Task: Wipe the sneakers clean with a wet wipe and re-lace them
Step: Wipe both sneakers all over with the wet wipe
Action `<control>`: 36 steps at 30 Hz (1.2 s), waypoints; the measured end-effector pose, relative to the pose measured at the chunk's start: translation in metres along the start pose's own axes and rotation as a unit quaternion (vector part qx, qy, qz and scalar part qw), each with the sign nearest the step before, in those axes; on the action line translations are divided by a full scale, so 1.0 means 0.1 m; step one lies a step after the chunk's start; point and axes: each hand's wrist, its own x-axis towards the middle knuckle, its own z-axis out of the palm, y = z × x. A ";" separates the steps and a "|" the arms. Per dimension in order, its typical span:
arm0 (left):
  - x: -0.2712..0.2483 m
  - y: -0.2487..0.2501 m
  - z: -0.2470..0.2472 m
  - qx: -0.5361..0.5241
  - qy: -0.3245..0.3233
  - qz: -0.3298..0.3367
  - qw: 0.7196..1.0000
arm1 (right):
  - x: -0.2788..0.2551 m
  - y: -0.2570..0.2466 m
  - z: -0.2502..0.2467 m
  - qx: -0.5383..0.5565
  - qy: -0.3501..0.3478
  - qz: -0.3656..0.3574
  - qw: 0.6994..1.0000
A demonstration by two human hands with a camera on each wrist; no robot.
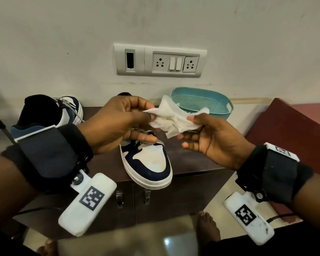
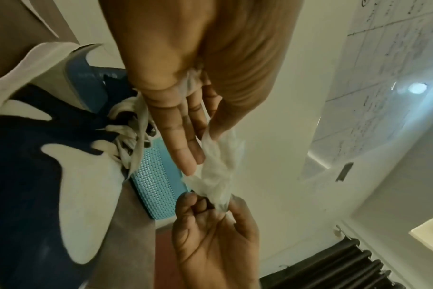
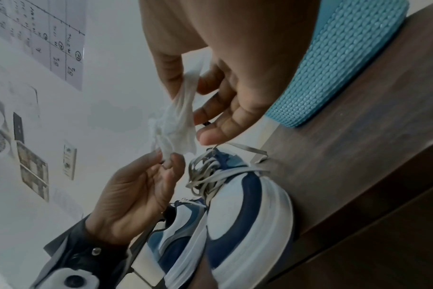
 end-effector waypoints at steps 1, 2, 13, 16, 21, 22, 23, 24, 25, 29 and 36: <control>0.01 0.01 0.01 -0.027 0.011 0.000 1.000 | -0.01 -0.01 -0.03 -0.006 -0.012 0.001 1.000; 0.02 0.03 0.02 -0.052 0.019 -0.001 0.998 | -0.02 -0.01 -0.04 -0.014 -0.029 0.004 0.999; 0.03 0.00 0.23 0.035 0.030 0.042 0.998 | -0.08 -0.03 0.11 -0.231 -0.061 -0.058 0.969; 0.04 0.00 0.29 0.021 0.035 0.050 0.998 | -0.10 -0.01 0.18 -0.252 -0.055 -0.076 0.963; 0.02 0.04 0.25 0.045 -0.002 0.012 0.999 | -0.06 -0.01 0.13 -0.183 0.000 -0.084 0.979; 0.01 0.03 0.25 0.058 -0.017 0.000 0.998 | -0.06 -0.01 0.13 -0.165 -0.002 -0.076 0.983; 0.01 0.02 0.24 0.065 -0.024 -0.009 0.998 | -0.07 0.00 0.14 -0.154 -0.007 -0.069 0.986; 0.01 0.01 0.24 0.068 -0.022 -0.013 0.997 | -0.07 0.01 0.15 -0.152 -0.008 -0.064 0.986; 0.02 0.01 0.23 0.064 -0.015 -0.015 0.998 | -0.07 0.01 0.14 -0.158 -0.004 -0.062 0.986; 0.06 0.08 0.16 -0.018 0.023 -0.017 0.999 | -0.06 -0.06 0.08 -0.131 0.013 -0.067 0.989; 0.03 0.07 0.15 0.025 0.052 -0.008 0.998 | -0.07 -0.07 0.08 -0.088 -0.011 -0.077 0.993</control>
